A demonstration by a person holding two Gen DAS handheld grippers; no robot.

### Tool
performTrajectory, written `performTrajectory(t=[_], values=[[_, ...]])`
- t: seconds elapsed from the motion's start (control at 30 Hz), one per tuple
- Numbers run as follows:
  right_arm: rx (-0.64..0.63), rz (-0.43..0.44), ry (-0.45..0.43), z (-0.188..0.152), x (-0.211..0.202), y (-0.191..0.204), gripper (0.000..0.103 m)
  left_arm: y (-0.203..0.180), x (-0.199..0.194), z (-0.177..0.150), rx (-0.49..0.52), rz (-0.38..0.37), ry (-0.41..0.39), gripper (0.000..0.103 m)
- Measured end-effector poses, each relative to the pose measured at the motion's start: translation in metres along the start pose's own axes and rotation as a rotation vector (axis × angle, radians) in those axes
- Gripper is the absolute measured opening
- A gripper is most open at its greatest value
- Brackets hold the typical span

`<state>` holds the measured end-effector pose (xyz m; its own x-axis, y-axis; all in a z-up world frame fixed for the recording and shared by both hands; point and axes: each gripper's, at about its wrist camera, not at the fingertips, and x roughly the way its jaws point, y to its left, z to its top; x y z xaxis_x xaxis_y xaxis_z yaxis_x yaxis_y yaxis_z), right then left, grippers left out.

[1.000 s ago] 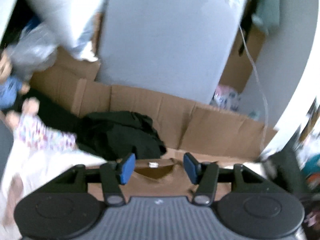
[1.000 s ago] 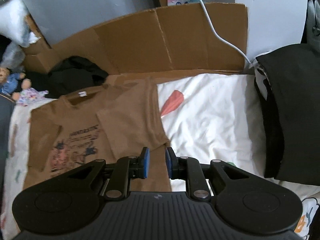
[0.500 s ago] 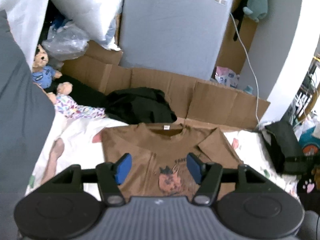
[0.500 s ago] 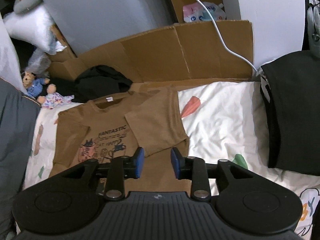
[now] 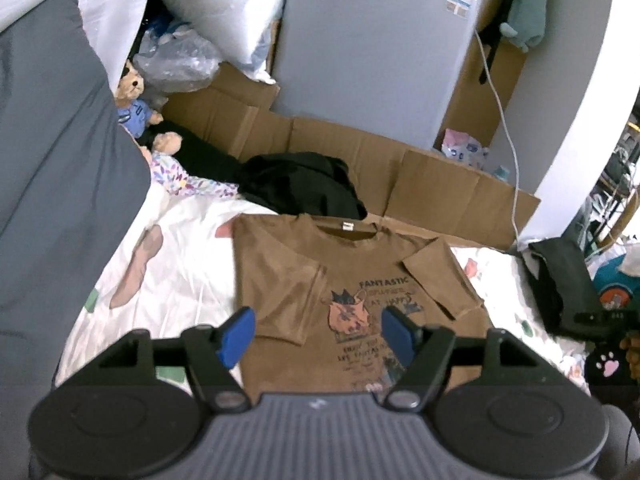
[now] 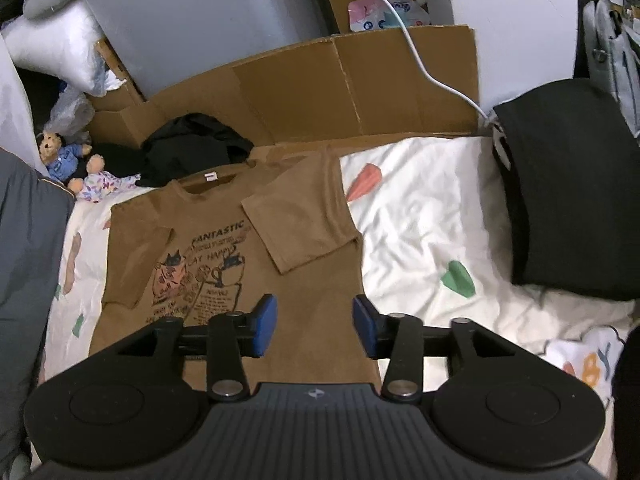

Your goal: Fold clothes

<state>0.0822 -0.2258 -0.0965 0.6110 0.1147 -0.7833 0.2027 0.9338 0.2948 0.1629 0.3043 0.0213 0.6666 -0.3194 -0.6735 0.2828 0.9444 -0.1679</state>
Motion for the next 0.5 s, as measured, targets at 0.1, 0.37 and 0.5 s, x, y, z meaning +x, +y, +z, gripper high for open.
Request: performTrajectory(t=[0.1, 0.37, 0.5], values=[[-0.005, -0.001, 0.001, -0.005, -0.006, 0.000, 0.065, 0.003, -0.002, -0.010, -0.011, -0.007, 0.017, 0.078], [-0.015, -0.003, 0.041, -0.028, -0.015, -0.005, 0.072, 0.012, 0.002, -0.040, -0.059, -0.024, 0.059, 0.078], [-0.025, -0.019, 0.106, -0.039, -0.001, -0.008, 0.072, 0.020, 0.013, -0.059, -0.074, -0.008, 0.112, 0.078]])
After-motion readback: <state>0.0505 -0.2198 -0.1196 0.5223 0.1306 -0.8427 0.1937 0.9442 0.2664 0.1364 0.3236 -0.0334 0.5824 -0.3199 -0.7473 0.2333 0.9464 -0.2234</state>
